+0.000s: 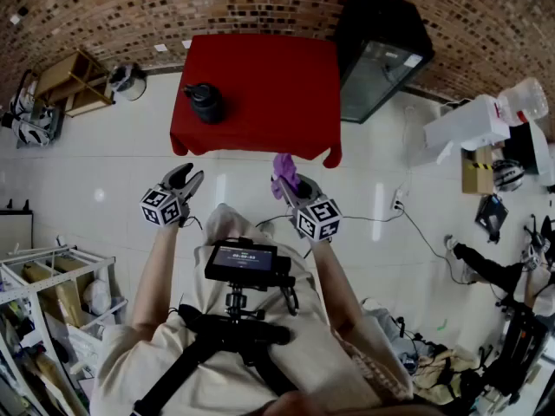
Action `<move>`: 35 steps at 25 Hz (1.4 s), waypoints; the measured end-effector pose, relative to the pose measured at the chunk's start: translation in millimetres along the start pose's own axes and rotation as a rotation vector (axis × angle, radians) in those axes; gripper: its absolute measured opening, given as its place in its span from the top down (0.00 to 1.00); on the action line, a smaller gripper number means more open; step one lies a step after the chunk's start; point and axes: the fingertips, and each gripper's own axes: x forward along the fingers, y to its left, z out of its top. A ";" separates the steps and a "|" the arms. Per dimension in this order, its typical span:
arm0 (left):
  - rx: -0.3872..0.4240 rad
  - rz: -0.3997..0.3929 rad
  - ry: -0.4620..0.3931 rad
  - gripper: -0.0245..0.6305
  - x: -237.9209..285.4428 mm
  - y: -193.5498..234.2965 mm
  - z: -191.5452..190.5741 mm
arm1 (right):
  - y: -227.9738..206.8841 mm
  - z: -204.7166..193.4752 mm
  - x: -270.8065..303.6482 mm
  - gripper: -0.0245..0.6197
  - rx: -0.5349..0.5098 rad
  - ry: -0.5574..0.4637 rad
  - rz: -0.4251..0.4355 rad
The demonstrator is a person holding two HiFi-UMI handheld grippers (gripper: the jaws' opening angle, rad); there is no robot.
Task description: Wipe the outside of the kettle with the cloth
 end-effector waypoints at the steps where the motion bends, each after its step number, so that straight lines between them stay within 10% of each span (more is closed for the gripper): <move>1: 0.035 0.014 0.030 0.66 1.5 7.4 -2.4 | -0.7 0.2 2.0 0.84 0.007 0.002 0.002; 18: 0.597 0.062 0.583 0.60 152.6 302.2 48.0 | -39.4 62.0 174.2 0.84 0.018 0.072 0.007; 32: 0.964 -0.495 0.760 0.60 235.6 327.2 -9.2 | -88.8 84.4 300.9 0.84 0.087 0.130 -0.100; 35: 1.056 -0.584 0.771 0.74 234.4 322.9 -15.1 | -93.6 84.8 315.3 0.83 0.103 0.127 -0.122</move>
